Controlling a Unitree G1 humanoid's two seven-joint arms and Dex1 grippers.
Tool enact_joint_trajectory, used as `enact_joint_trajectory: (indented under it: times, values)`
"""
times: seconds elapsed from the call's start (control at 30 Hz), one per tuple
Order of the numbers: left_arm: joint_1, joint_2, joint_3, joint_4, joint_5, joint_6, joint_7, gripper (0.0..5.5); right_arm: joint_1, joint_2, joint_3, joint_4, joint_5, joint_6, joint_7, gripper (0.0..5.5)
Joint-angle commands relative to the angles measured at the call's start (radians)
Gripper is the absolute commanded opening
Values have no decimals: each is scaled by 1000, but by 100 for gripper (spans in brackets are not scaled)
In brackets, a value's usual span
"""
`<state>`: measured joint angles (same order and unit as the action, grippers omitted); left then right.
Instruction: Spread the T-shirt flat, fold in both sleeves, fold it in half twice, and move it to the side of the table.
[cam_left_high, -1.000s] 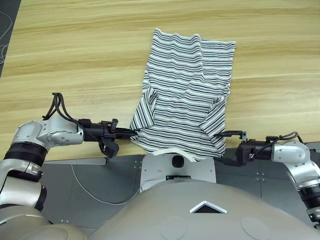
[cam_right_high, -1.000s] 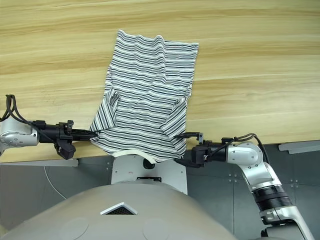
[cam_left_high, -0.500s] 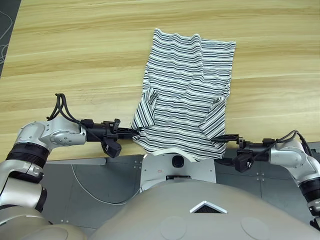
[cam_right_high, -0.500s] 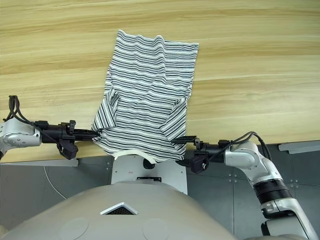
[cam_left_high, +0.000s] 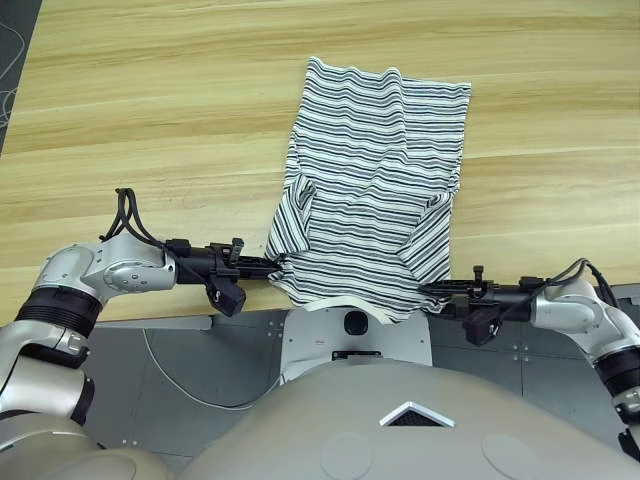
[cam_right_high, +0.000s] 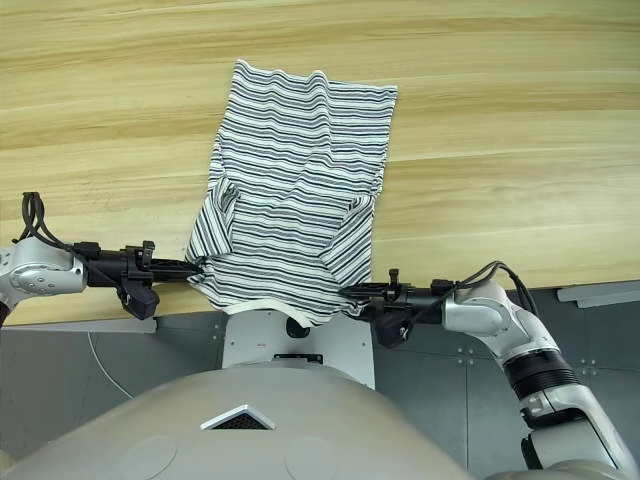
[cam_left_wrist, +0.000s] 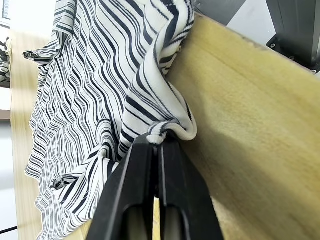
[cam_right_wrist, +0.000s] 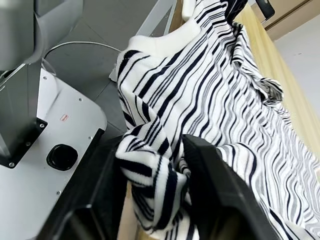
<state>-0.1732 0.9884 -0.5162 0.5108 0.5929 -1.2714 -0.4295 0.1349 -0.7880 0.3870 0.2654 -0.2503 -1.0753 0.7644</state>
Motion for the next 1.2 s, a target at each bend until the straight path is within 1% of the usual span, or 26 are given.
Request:
enact_joint_trajectory:
  times: [0.03, 0.1, 0.13, 0.17, 0.23, 0.4, 0.53, 0.73, 0.83, 0.97, 1.07, 1.2]
  values:
    - [25, 7, -33, 16, 44, 28, -56, 10, -17, -25, 30, -6, 128, 26, 23, 97]
    - [29, 11, -41, 17, -3, 29, -71, 10, -12, -36, 48, -31, 233, 76, 60, 56]
    - [34, 14, -48, 12, -35, 30, -82, 10, -11, -43, 55, -44, 288, 104, 82, 52]
    - [38, 16, -55, 3, -64, 27, -93, 10, -12, -47, 57, -54, 343, 134, 105, 29]
    - [47, 24, -74, -21, -124, 30, -124, 10, -17, -52, 53, -64, 418, 180, 149, 13]
    - [84, 54, -118, -96, -290, 91, -232, 10, -11, -56, 42, -87, 530, 268, 252, 13]
    - [130, 82, -151, -212, -476, 190, -344, 10, 2, -71, 27, -119, 599, 359, 336, 13]
    - [200, 132, -164, -434, -730, 414, -531, 10, -23, -101, -11, -110, 623, 469, 470, 13]
    - [204, 126, -136, -518, -869, 555, -615, 10, -71, -89, -33, -114, 667, 565, 533, 13]
    - [148, 86, -56, -540, -1059, 763, -720, 10, -149, -23, -76, -91, 748, 711, 579, 13]
    - [57, -23, 28, -455, -1188, 914, -784, 10, -217, 71, -113, -29, 819, 842, 585, 13]
    - [-7, -184, 130, -300, -1283, 1064, -830, 10, -292, 193, -190, 67, 874, 959, 544, 13]
